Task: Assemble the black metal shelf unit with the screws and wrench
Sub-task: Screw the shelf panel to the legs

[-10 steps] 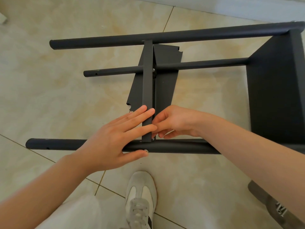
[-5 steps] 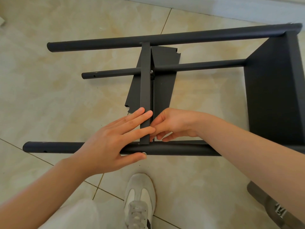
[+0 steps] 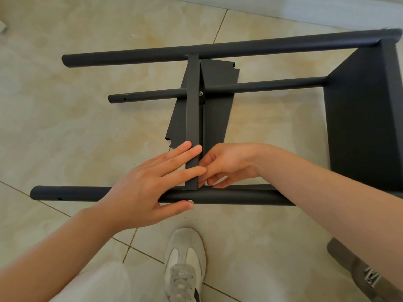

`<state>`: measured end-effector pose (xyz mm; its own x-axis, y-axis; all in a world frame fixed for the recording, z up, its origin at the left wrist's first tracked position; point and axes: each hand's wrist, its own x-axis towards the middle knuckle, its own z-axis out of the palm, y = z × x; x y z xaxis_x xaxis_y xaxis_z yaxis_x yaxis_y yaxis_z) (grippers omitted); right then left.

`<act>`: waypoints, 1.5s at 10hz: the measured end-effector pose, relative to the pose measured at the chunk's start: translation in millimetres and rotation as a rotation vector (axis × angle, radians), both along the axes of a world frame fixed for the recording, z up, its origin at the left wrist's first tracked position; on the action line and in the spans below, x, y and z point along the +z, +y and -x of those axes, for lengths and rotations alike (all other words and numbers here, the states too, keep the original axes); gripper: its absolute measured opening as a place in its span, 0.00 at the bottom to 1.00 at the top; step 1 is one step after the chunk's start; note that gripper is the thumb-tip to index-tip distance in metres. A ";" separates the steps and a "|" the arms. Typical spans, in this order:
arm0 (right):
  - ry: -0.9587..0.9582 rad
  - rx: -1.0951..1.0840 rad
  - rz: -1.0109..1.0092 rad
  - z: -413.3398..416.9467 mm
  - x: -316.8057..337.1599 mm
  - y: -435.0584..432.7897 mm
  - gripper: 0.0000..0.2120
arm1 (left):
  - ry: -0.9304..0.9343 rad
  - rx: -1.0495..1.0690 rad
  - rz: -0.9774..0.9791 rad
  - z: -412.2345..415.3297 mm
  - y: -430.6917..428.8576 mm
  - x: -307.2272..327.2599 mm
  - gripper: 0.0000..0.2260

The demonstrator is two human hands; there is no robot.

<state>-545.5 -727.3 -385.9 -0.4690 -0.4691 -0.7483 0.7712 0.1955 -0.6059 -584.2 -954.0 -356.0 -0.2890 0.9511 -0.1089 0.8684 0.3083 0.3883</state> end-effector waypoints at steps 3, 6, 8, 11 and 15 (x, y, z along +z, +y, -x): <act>-0.111 -0.048 0.093 1.8 -4.3 1.3 0.10 | 0.007 0.000 0.006 -0.2 0.3 1.0 0.27; -0.117 0.011 0.020 0.8 -2.3 -5.4 0.02 | -0.014 0.006 -0.015 -0.7 0.7 1.0 0.28; -0.070 0.009 -0.019 1.1 -7.0 0.2 0.12 | -0.014 0.008 -0.011 -0.8 0.9 1.1 0.28; -0.085 0.005 0.018 2.0 -10.3 -2.6 0.05 | -0.020 0.008 -0.012 -0.6 0.9 0.6 0.28; -0.125 0.004 0.031 1.2 -12.4 -5.0 0.12 | -0.017 0.006 -0.016 -0.6 0.2 -0.3 0.28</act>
<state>-546.7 -732.3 -398.3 -0.3711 -0.4947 -0.7859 0.8405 0.1809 -0.5107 -583.6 -953.8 -356.4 -0.2930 0.9510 -0.0986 0.8598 0.3071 0.4080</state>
